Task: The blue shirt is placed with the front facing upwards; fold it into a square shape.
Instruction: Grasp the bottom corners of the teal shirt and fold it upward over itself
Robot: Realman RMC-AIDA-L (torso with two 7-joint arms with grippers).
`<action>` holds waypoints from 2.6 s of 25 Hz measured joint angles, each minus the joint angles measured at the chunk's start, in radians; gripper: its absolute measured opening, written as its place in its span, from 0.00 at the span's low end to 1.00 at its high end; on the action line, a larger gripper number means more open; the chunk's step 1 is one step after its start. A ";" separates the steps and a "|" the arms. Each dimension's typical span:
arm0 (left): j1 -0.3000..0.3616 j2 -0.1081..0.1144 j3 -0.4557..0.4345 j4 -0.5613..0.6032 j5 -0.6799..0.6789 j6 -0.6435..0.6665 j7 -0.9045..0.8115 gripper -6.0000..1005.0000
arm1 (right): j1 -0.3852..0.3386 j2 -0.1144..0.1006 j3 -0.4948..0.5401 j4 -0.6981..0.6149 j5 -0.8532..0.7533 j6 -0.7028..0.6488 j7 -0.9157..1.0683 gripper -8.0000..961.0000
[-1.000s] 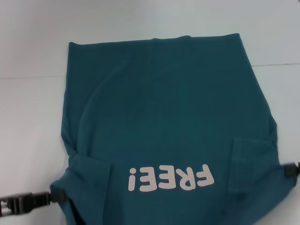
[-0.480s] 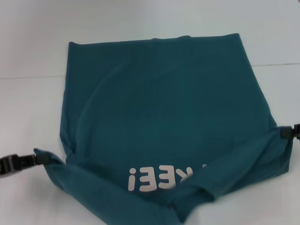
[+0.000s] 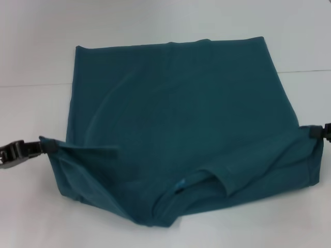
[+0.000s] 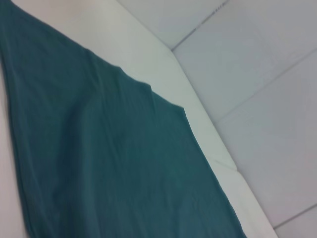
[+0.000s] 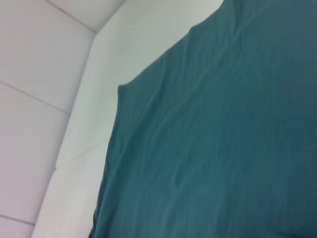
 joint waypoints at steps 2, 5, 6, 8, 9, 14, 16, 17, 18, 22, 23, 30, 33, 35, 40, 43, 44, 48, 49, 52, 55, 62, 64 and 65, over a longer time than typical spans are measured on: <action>-0.005 0.001 -0.001 -0.010 -0.011 -0.018 -0.002 0.01 | 0.000 0.000 0.000 0.010 0.018 0.015 -0.002 0.04; -0.009 0.002 -0.006 -0.024 -0.035 -0.039 -0.004 0.01 | 0.000 0.005 0.000 0.015 0.044 0.030 -0.004 0.04; -0.009 0.002 -0.009 -0.025 -0.044 -0.044 -0.005 0.01 | -0.001 0.007 0.000 0.015 0.052 0.034 -0.003 0.04; -0.009 0.002 -0.014 -0.025 -0.058 -0.050 -0.008 0.01 | -0.002 0.010 0.000 0.016 0.067 0.040 0.000 0.04; -0.009 0.002 -0.017 -0.026 -0.063 -0.051 -0.009 0.01 | -0.002 0.012 0.001 0.016 0.074 0.045 0.002 0.04; -0.008 -0.005 -0.038 -0.029 -0.079 -0.054 -0.012 0.01 | -0.002 0.015 0.002 0.031 0.100 0.075 0.006 0.04; -0.008 -0.007 -0.053 -0.037 -0.089 -0.054 -0.012 0.01 | -0.002 0.015 0.002 0.040 0.115 0.082 0.006 0.04; -0.008 -0.007 -0.054 -0.040 -0.094 -0.053 -0.012 0.01 | -0.002 0.013 0.002 0.046 0.120 0.082 0.006 0.04; -0.007 -0.007 -0.055 -0.043 -0.097 -0.051 -0.012 0.01 | -0.003 0.012 0.002 0.050 0.123 0.083 0.006 0.05; -0.004 -0.009 -0.049 -0.047 -0.101 -0.046 -0.012 0.01 | -0.009 0.010 0.002 0.054 0.127 0.079 0.006 0.05; -0.003 -0.011 -0.042 -0.047 -0.100 -0.045 -0.012 0.01 | -0.010 0.010 0.002 0.054 0.128 0.078 0.006 0.05; 0.001 -0.011 -0.026 -0.043 -0.094 -0.003 -0.020 0.01 | -0.018 0.011 0.002 0.054 0.134 0.062 0.006 0.05; 0.008 -0.011 -0.022 -0.034 -0.093 0.017 -0.030 0.01 | -0.019 0.012 0.002 0.054 0.135 0.059 0.006 0.05; 0.012 -0.011 -0.019 -0.026 -0.093 0.018 -0.041 0.01 | -0.022 0.012 0.002 0.055 0.146 0.055 0.009 0.05; -0.002 -0.011 -0.023 -0.018 -0.100 -0.002 -0.068 0.01 | -0.023 0.012 0.009 0.055 0.209 0.053 0.035 0.05; -0.018 -0.018 -0.025 -0.016 -0.108 -0.028 -0.074 0.01 | -0.023 0.016 0.009 0.056 0.256 0.053 0.052 0.05; -0.025 -0.020 -0.025 -0.016 -0.113 -0.038 -0.075 0.01 | -0.023 0.017 0.009 0.057 0.263 0.054 0.055 0.05; -0.058 -0.014 -0.025 -0.020 -0.119 -0.075 -0.076 0.01 | -0.015 0.018 0.010 0.069 0.271 0.062 0.064 0.05; -0.067 -0.012 -0.025 -0.020 -0.119 -0.081 -0.078 0.01 | -0.012 0.018 0.010 0.069 0.272 0.062 0.067 0.05; -0.093 -0.006 -0.024 -0.017 -0.120 -0.096 -0.084 0.01 | -0.007 0.019 0.011 0.070 0.285 0.063 0.076 0.05; -0.118 0.002 -0.016 -0.021 -0.117 -0.119 -0.086 0.01 | -0.001 0.023 0.011 0.070 0.304 0.071 0.081 0.05; -0.142 0.004 0.003 -0.023 -0.110 -0.202 -0.077 0.01 | 0.013 0.044 0.007 0.074 0.336 0.141 0.081 0.05; -0.146 0.004 0.012 -0.024 -0.109 -0.225 -0.073 0.01 | 0.022 0.045 0.007 0.078 0.338 0.157 0.081 0.05; -0.148 0.003 0.019 -0.024 -0.109 -0.236 -0.071 0.01 | 0.026 0.045 0.007 0.079 0.338 0.168 0.081 0.05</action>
